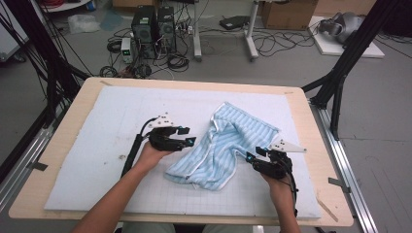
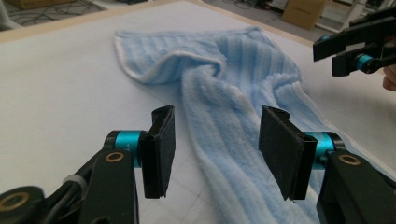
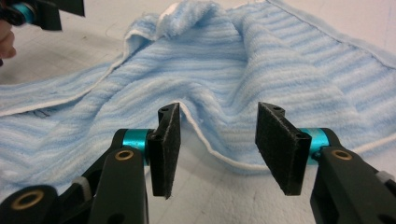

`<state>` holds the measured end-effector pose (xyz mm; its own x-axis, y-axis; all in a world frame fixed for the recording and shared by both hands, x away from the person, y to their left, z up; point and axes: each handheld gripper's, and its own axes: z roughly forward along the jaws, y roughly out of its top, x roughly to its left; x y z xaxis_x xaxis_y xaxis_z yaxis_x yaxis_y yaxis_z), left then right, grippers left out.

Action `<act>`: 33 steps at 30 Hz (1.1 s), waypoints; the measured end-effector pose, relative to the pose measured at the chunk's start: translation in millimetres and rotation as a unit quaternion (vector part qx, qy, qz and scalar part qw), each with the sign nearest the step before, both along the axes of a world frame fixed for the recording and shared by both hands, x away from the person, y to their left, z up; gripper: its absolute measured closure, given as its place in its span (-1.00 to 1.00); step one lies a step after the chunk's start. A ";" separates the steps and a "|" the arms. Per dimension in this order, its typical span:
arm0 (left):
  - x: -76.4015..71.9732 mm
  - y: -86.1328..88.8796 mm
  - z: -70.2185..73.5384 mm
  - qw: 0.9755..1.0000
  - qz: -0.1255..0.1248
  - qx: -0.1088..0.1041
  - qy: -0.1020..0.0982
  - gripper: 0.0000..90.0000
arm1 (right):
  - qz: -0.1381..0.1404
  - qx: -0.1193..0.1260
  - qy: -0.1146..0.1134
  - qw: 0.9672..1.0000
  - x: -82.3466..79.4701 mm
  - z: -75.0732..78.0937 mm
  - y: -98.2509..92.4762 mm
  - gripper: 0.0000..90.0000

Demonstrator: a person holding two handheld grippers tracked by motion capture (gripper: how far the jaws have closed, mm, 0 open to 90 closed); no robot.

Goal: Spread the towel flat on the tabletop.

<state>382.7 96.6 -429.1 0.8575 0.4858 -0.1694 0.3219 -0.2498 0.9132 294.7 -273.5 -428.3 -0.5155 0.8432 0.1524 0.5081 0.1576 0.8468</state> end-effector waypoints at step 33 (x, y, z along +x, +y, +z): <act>20.0 35.5 -11.5 0.994 0.079 0.050 0.054 0.90 | -0.062 -0.026 0.028 0.997 16.8 -9.4 7.0 0.05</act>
<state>402.7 132.2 -440.6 0.7487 0.6321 -0.1996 0.4586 -0.2766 0.8445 311.5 -266.5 -437.8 -0.3987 0.9074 0.1327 0.5725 0.1333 0.8090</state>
